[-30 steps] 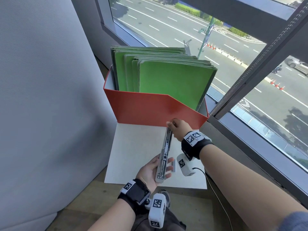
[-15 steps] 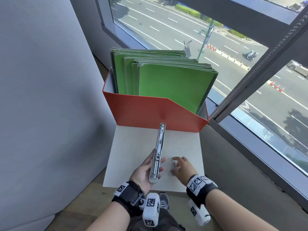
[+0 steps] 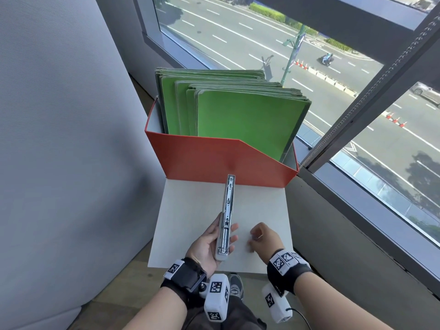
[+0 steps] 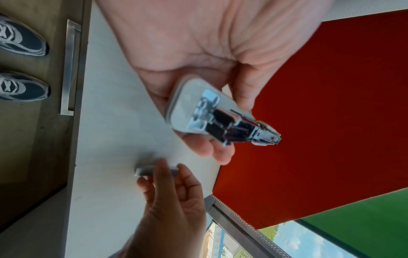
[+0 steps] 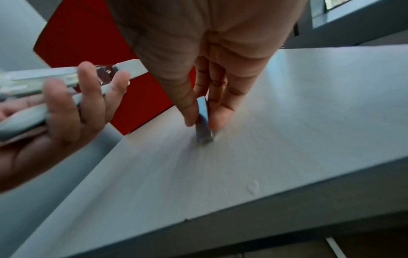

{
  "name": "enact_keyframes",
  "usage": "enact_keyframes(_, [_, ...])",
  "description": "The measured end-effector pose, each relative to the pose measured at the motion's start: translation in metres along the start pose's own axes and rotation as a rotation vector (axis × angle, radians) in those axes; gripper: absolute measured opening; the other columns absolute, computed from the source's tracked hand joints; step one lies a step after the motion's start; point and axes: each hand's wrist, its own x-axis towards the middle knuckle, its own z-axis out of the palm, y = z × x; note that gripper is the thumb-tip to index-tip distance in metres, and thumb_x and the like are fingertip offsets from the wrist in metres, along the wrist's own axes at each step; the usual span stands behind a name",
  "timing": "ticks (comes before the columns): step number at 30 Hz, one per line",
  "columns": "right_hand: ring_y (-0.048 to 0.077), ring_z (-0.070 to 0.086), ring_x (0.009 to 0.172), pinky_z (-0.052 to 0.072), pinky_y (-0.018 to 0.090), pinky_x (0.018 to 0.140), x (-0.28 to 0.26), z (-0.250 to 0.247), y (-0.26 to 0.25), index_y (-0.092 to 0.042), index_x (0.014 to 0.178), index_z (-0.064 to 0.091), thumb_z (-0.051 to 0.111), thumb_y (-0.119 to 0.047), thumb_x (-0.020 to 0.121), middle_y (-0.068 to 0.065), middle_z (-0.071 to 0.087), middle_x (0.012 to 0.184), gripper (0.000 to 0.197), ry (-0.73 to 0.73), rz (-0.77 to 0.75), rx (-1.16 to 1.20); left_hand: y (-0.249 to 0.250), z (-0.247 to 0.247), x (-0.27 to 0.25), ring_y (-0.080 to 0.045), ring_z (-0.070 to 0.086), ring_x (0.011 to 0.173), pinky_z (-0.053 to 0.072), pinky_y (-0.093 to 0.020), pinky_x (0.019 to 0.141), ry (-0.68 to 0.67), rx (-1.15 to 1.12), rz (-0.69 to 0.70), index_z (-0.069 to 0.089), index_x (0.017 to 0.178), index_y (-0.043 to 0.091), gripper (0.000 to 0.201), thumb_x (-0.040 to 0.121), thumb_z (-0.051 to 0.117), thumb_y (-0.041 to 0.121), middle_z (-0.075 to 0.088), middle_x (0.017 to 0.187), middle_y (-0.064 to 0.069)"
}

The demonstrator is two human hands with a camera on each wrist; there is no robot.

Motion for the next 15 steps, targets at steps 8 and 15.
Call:
enact_keyframes(8, [0.021, 0.067, 0.060, 0.058, 0.032, 0.063, -0.012, -0.055, -0.067, -0.004, 0.088, 0.057, 0.067, -0.005, 0.082, 0.013, 0.072, 0.069, 0.011, 0.036, -0.161, 0.428, 0.000, 0.002, -0.001, -0.023, 0.069, 0.088, 0.055, -0.031, 0.069, -0.032, 0.008, -0.003, 0.055, 0.131, 0.029, 0.041, 0.096, 0.039, 0.015, 0.070, 0.121, -0.010])
enact_keyframes(15, [0.024, 0.069, 0.063, 0.058, 0.032, 0.061, -0.015, -0.040, -0.107, -0.010, 0.081, 0.060, 0.069, -0.009, 0.078, 0.011, 0.072, 0.077, 0.009, 0.065, -0.281, 0.198, -0.002, 0.009, 0.002, -0.023, 0.073, 0.082, 0.057, -0.031, 0.066, -0.039, 0.006, 0.026, 0.059, 0.125, 0.024, 0.036, 0.093, 0.043, 0.016, 0.075, 0.106, -0.010])
